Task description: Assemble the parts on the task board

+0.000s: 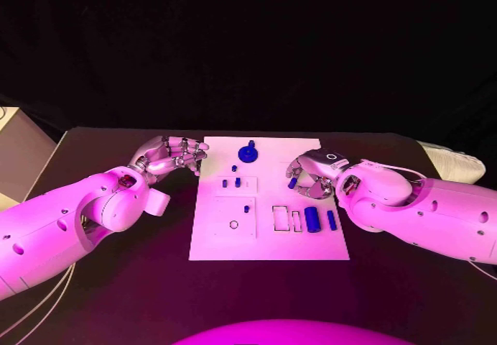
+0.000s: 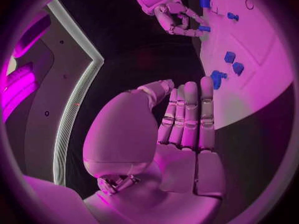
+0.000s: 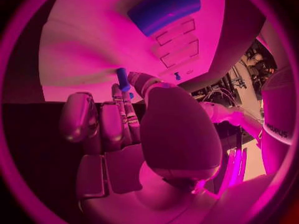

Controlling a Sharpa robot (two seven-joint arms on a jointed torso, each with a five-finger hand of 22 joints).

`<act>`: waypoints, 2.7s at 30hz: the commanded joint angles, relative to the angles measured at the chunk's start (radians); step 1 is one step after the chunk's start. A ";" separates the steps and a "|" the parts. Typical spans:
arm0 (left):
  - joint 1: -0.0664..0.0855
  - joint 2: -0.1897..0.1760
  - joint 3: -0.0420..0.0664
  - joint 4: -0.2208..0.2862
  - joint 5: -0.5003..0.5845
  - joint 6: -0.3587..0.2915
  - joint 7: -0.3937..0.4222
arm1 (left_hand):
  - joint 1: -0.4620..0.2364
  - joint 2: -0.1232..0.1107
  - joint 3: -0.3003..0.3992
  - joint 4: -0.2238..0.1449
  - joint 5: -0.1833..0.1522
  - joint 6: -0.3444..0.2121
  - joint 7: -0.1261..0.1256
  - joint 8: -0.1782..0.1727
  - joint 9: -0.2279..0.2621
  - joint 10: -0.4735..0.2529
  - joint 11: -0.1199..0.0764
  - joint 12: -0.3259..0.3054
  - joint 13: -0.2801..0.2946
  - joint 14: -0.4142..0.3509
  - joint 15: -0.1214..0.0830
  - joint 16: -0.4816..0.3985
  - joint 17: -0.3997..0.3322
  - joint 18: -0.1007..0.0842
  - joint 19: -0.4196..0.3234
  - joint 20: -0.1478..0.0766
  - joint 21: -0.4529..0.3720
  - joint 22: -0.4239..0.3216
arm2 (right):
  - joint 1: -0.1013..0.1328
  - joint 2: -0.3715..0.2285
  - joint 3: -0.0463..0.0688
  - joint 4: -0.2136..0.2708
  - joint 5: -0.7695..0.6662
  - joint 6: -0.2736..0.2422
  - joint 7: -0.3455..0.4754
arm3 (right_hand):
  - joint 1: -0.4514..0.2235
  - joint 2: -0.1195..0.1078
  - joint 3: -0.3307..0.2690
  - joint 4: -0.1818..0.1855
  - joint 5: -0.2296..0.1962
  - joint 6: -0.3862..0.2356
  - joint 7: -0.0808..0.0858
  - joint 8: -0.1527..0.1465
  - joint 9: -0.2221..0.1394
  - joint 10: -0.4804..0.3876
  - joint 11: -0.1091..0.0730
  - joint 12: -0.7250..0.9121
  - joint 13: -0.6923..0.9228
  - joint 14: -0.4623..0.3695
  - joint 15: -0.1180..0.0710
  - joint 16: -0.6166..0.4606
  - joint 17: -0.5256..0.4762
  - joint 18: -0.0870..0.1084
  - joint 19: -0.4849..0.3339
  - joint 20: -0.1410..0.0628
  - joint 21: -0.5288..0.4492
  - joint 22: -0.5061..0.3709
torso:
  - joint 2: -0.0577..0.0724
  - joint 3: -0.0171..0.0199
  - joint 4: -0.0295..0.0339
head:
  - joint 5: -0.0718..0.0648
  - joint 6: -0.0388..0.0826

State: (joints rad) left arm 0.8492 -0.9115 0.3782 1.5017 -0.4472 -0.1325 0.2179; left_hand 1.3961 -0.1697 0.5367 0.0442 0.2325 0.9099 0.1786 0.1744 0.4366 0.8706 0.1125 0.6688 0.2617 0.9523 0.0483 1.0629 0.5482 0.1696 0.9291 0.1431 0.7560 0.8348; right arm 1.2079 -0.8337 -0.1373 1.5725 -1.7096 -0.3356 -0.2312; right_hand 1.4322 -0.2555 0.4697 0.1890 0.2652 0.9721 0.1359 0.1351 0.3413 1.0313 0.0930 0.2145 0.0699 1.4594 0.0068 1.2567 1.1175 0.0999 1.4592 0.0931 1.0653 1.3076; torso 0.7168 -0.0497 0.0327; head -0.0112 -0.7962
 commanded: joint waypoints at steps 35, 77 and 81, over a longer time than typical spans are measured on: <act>0.000 0.000 0.001 0.001 0.006 0.020 -0.006 | 0.000 0.011 -0.004 0.004 0.006 -0.005 0.005 -0.005 -0.002 -0.002 0.005 -0.004 -0.003 0.003 0.002 -0.006 -0.001 0.014 0.009 0.000 -0.010 -0.005 | -0.020 0.025 -0.001 -0.001 -0.038 -0.023 -0.079 | 0.010 0.046 0.086 -0.003 -0.024 0.105 -0.015 0.070 0.045 0.127 -0.031 0.019 0.016 0.026 -0.029 0.028 0.025 -0.033 0.034 -0.018 0.117 0.090 | -0.001 0.0001 0.0006 | -0.013 -0.010; -0.008 0.020 0.000 -0.025 0.006 0.026 -0.005 | 0.003 0.012 -0.004 0.003 0.006 -0.004 0.005 -0.005 -0.002 -0.002 0.004 -0.004 -0.004 0.003 0.002 -0.006 -0.002 0.014 0.011 0.000 -0.012 -0.006 | -0.009 0.085 -0.004 0.220 -0.030 -0.102 -0.092 | -0.007 0.037 0.112 -0.018 -0.035 0.106 -0.014 0.082 0.067 0.145 -0.032 -0.006 0.018 0.026 -0.030 0.029 0.022 -0.035 0.037 -0.020 0.132 0.101 | 0.001 -0.0010 0.0018 | 0.034 -0.011; -0.009 0.021 0.000 -0.025 0.006 0.027 -0.006 | 0.003 0.012 -0.004 0.003 0.006 -0.004 0.005 -0.005 -0.002 -0.002 0.004 -0.004 -0.004 0.003 0.002 -0.006 -0.002 0.014 0.011 0.000 -0.012 -0.006 | -0.027 0.115 -0.012 0.206 -0.039 -0.097 -0.087 | -0.007 0.036 0.114 -0.018 -0.035 0.104 -0.014 0.081 0.068 0.145 -0.032 -0.008 0.018 0.026 -0.029 0.029 0.023 -0.035 0.036 -0.020 0.130 0.100 | 0.000 -0.0009 0.0010 | 0.039 -0.012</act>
State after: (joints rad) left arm 0.8412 -0.8928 0.3780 1.4752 -0.4472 -0.1225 0.2066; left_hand 1.4002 -0.1656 0.5340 0.0470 0.2325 0.9062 0.1821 0.1743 0.4359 0.8706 0.1125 0.6688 0.2588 0.9523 0.0483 1.0629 0.5476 0.1696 0.9328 0.1394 0.7480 0.8301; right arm 1.1837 -0.7219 -0.1488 1.7815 -1.7195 -0.4329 -0.3371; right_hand 1.4325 -0.2191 0.5787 0.1709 0.2318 1.0725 0.1168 0.2170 0.3936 1.1684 0.0594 0.2103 0.0874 1.4665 -0.0182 1.2819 1.1407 0.0844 1.4661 0.0788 1.1971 1.3075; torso 0.7169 -0.0505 0.0339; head 0.0248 -0.8074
